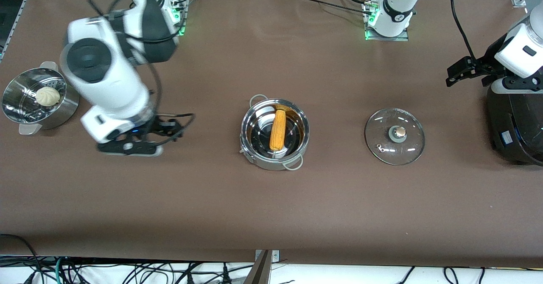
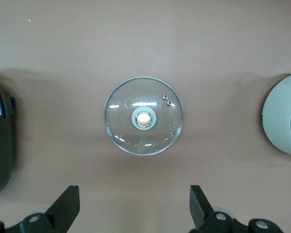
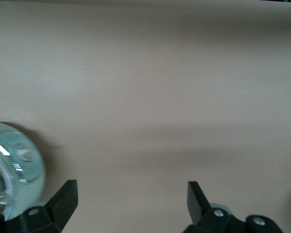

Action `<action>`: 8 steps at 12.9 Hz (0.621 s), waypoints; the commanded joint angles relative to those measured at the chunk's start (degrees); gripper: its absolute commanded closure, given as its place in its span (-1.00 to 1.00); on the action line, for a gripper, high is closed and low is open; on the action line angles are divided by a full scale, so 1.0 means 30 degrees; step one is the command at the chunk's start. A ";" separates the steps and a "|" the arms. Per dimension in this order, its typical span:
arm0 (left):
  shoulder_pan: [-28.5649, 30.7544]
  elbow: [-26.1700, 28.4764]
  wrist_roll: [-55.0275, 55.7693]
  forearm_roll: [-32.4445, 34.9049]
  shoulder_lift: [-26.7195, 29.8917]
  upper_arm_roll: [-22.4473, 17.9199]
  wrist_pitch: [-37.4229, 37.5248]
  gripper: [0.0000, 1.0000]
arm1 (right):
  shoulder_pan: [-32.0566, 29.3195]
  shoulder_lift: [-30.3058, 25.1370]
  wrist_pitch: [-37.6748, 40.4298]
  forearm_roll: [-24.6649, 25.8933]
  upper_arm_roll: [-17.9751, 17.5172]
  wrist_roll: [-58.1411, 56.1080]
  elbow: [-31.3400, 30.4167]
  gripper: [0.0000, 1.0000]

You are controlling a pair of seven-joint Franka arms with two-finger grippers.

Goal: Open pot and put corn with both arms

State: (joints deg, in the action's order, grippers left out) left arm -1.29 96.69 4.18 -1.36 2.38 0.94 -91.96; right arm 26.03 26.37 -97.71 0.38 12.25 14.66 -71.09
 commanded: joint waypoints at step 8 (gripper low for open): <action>-0.0155 -0.2903 -0.0777 0.0540 -0.1788 0.0009 0.1883 -1.00 | -0.5364 -0.2253 0.2689 -0.1415 0.1014 -0.6321 -0.1721 -1.00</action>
State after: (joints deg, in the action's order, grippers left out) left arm -1.47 90.37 3.35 -1.33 -1.95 0.94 -87.97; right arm 11.48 23.60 -89.59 -2.76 15.95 -3.37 -71.40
